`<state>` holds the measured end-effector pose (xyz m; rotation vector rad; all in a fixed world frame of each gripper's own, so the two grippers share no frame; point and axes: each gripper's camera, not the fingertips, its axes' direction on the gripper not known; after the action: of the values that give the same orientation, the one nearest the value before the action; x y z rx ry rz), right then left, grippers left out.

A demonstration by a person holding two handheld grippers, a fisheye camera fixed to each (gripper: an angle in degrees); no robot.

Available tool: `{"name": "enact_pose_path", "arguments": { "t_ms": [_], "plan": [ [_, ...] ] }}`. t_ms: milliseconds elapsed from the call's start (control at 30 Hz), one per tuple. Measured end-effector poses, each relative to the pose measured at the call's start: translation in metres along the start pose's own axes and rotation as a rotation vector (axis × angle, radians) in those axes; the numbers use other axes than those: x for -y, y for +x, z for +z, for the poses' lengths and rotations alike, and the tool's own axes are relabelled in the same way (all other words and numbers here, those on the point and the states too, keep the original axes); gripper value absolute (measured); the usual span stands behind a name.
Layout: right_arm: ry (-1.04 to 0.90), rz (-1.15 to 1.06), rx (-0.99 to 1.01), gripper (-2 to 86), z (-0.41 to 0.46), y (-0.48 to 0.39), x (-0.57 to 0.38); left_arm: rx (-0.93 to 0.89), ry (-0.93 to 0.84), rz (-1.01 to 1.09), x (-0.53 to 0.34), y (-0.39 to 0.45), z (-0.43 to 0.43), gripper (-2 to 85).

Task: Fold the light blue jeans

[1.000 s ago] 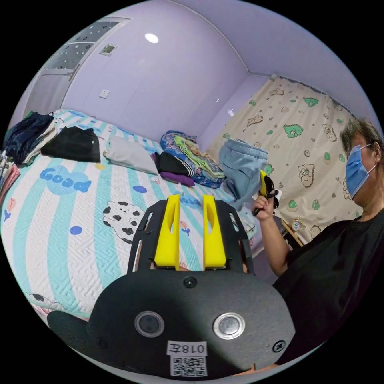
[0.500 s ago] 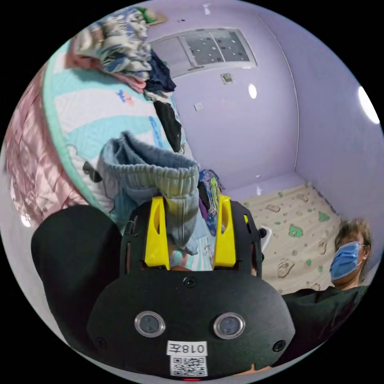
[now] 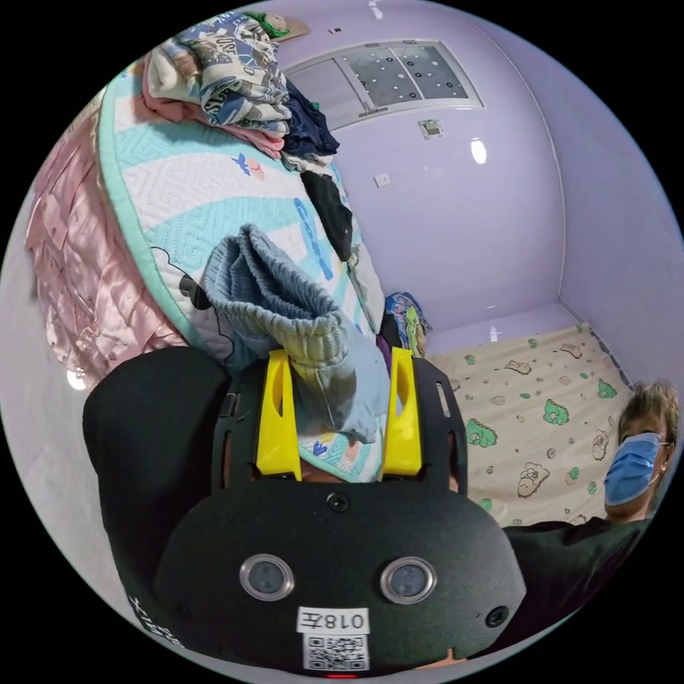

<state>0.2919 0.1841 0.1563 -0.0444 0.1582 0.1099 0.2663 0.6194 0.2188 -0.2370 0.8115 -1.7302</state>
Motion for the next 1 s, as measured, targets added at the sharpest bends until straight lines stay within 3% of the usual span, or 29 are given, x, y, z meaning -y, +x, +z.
{"name": "enact_pose_path", "arguments": {
  "t_ms": [167,400,667,767,900,1000],
  "plan": [
    [0.015,0.07,-0.008,9.3,0.018,0.019,0.048,0.078,0.027,-0.044,0.007,-0.002,0.003,9.6],
    [-0.117,0.151,-0.036,9.9,0.067,0.03,0.117,0.029,0.064,0.101,0.023,0.037,-0.006,7.0],
    [0.032,0.185,0.201,4.5,0.047,0.001,0.15,-0.131,0.121,0.292,0.082,0.093,-0.009,6.7],
    [0.11,0.101,0.244,4.1,0.027,-0.035,0.191,-0.104,0.123,0.379,0.137,0.127,0.013,6.5],
    [0.26,-0.064,0.168,4.5,-0.037,-0.087,0.238,-0.262,0.138,0.503,0.189,0.183,0.038,6.5],
    [0.29,-0.182,0.1,4.9,-0.081,-0.102,0.239,-0.262,0.115,0.525,0.199,0.193,0.05,6.5]
  ]
}}
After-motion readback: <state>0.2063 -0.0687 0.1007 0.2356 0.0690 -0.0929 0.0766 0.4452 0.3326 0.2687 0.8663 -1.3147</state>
